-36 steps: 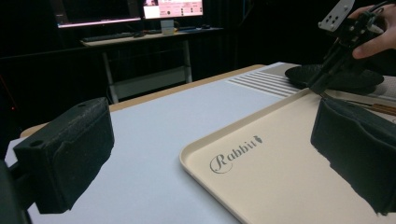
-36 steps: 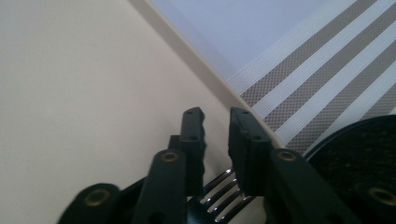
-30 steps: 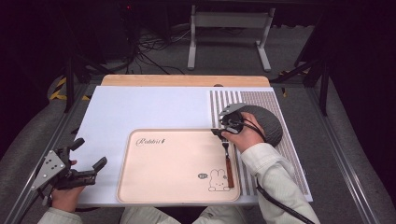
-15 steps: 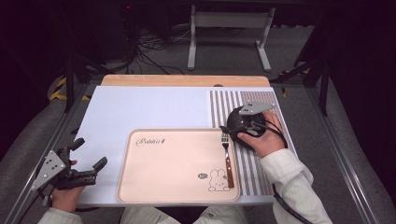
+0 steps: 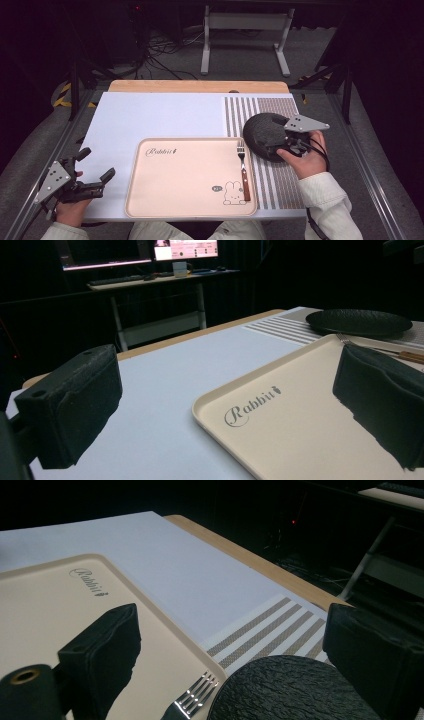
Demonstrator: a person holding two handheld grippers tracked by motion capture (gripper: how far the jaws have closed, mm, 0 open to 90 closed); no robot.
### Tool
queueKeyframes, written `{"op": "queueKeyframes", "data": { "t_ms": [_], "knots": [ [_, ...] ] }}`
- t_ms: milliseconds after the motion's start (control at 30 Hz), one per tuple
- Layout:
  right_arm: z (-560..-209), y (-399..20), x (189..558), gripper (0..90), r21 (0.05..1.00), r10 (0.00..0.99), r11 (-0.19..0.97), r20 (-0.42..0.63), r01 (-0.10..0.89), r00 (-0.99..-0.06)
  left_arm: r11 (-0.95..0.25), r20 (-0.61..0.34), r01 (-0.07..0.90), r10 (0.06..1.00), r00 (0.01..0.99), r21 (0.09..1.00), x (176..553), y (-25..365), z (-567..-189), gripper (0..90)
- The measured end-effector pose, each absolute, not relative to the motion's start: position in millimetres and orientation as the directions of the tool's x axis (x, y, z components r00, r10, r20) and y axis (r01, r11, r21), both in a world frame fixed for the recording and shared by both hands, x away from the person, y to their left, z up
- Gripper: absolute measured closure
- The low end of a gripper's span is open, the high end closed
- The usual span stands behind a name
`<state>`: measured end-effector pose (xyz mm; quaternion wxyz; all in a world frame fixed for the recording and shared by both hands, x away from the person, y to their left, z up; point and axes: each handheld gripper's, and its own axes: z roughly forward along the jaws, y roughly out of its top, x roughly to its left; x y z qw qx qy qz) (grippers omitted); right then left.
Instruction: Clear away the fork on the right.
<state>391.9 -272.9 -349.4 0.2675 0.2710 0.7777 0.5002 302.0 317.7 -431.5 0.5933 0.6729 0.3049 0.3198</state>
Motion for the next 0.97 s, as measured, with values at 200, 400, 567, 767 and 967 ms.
{"op": "queueKeyframes", "data": {
  "t_ms": [200, 400, 567, 767, 967],
  "knots": [
    [-355.4, -294.3, 379.2, 7.5, 0.943, 0.705, 0.307, -0.138, 0.125, -0.695, -0.11, 0.069, 0.03, 0.79, 0.609, 0.993, 302.1, 317.5, -431.4, 0.1],
    [-367.9, -314.8, 366.3, 6.7, 0.962, 0.717, 0.257, -0.127, 0.091, -0.686, -0.112, 0.073, 0.026, 0.79, 0.609, 0.993, 301.9, 317.6, -431.0, 0.1],
    [-383.7, -330.1, 357.2, 5.4, 0.972, 0.719, 0.229, -0.127, 0.06, -0.683, -0.112, 0.076, 0.022, 0.793, 0.604, 0.993, 301.3, 318.1, -430.5, 0.1],
    [-405.5, -346.3, 350.3, 4.7, 0.978, 0.726, 0.2, -0.103, 0.065, -0.68, -0.113, 0.079, 0.018, 0.793, 0.604, 0.993, 301.6, 317.3, -430.9, 0.1],
    [-420.4, -353.8, 349.3, 3.9, 0.978, 0.739, 0.194, -0.09, 0.082, -0.668, -0.113, 0.082, 0.013, 0.794, 0.603, 0.993, 301.5, 317.7, -431.1, 0.1]
  ]
}}
